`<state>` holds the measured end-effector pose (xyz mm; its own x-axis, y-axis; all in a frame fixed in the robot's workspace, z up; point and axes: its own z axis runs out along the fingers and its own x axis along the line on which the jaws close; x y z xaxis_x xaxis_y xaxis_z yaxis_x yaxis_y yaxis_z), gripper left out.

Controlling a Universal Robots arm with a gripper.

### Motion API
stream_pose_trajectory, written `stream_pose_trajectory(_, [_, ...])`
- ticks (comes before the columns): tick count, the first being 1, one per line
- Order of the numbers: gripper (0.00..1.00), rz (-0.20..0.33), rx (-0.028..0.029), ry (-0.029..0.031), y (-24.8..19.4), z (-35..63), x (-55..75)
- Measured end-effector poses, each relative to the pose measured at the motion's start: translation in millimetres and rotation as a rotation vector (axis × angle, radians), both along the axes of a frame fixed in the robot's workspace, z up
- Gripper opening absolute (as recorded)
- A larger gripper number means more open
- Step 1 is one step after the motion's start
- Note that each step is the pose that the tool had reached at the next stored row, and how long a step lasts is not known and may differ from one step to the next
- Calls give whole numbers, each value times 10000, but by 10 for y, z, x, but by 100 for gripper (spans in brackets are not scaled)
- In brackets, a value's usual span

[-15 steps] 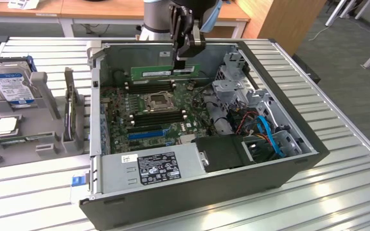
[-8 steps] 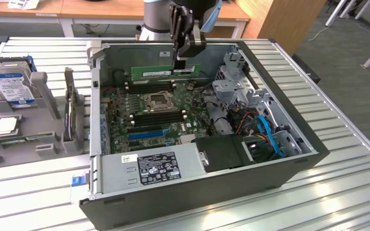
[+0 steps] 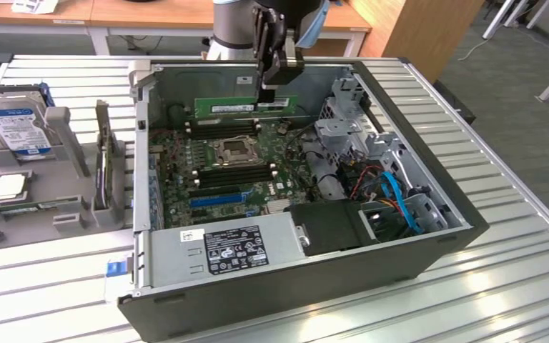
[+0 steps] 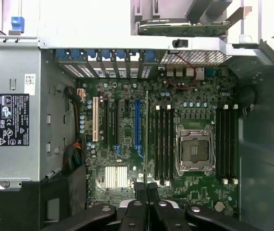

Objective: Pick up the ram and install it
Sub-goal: 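Pick up the ram and move it above insertion slot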

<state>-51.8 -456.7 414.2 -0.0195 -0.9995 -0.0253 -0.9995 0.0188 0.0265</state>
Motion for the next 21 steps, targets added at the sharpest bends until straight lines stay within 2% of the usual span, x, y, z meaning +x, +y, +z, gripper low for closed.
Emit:
stream_pose_trajectory(6, [11, -1, 0, -1, 31, -2, -1])
stream_pose_trajectory(21, [11, 1, 9, -15, 167, -15, 0])
